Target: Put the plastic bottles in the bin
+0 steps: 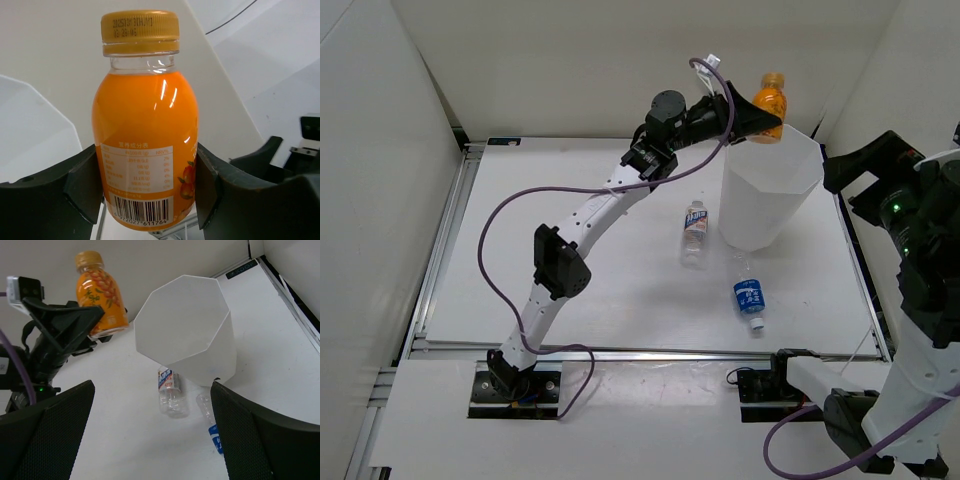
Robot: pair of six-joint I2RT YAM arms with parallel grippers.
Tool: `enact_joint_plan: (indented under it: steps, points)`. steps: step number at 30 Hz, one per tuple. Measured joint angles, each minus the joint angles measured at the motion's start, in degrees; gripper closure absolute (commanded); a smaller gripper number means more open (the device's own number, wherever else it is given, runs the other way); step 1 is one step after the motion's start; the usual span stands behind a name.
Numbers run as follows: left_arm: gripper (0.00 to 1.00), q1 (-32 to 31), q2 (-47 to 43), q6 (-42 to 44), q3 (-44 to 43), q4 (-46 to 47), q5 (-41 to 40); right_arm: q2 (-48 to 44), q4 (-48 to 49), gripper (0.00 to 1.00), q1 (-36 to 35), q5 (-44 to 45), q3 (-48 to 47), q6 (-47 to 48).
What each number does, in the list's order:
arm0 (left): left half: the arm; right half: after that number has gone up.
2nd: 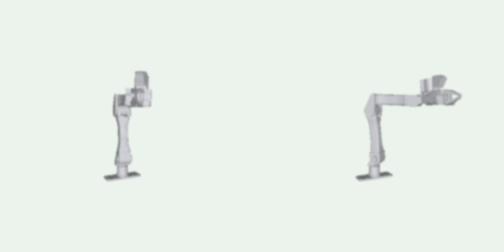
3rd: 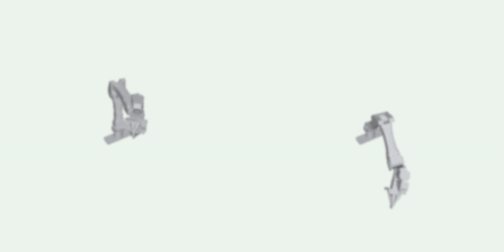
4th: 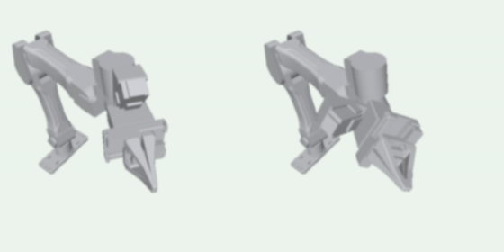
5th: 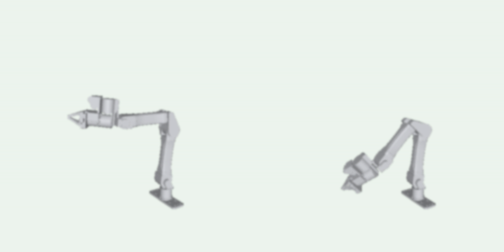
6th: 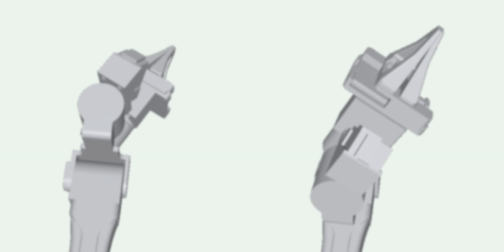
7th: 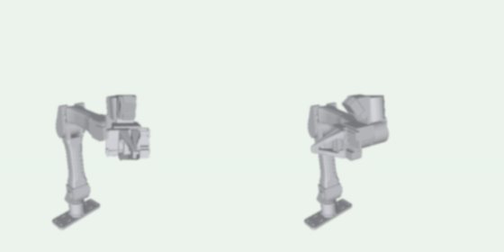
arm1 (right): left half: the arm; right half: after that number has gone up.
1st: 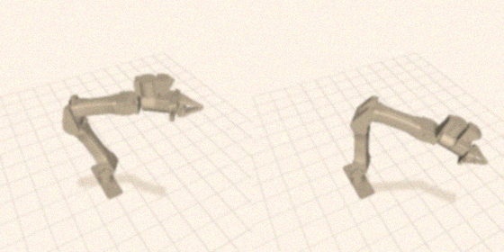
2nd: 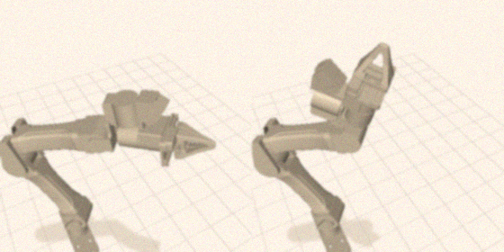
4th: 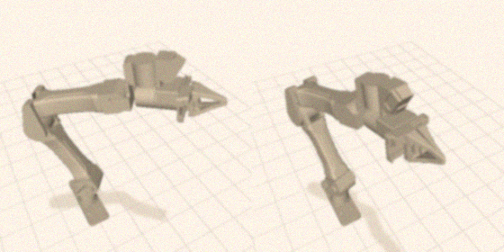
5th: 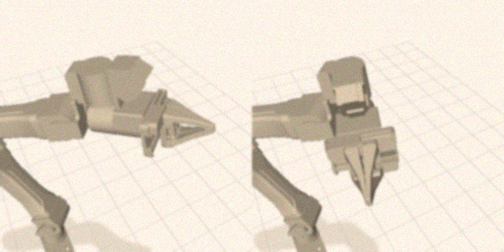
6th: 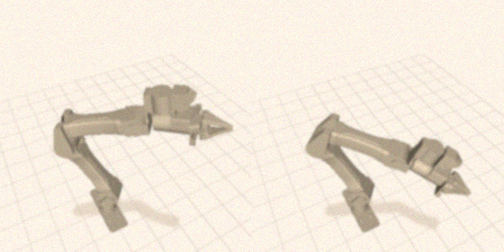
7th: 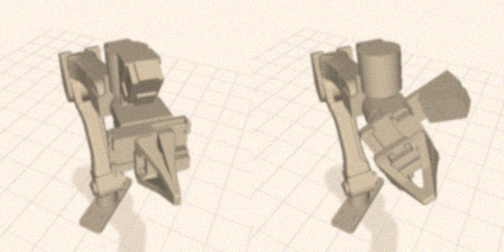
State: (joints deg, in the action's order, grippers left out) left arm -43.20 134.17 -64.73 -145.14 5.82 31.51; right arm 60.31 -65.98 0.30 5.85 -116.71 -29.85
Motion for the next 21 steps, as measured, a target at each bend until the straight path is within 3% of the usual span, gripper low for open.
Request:
enact_joint_plan:
  steps: [5, 13, 21]
  points:
    - [0.46, 0.07, 0.61, 1.84, 1.18, -2.51, -0.52, -2.45, -1.33, 0.00, 0.00, 0.48, -0.07, 0.07]
    - [0.00, 0.92, 2.27, 1.90, 0.98, -2.84, 0.59, -2.40, -1.88, 0.00, 0.00, 0.90, -1.38, 0.04]
    - [0.00, 0.87, 3.74, 1.73, 1.01, -3.93, 1.16, -0.42, -1.77, 0.00, 0.00, 0.42, -1.33, 0.02]
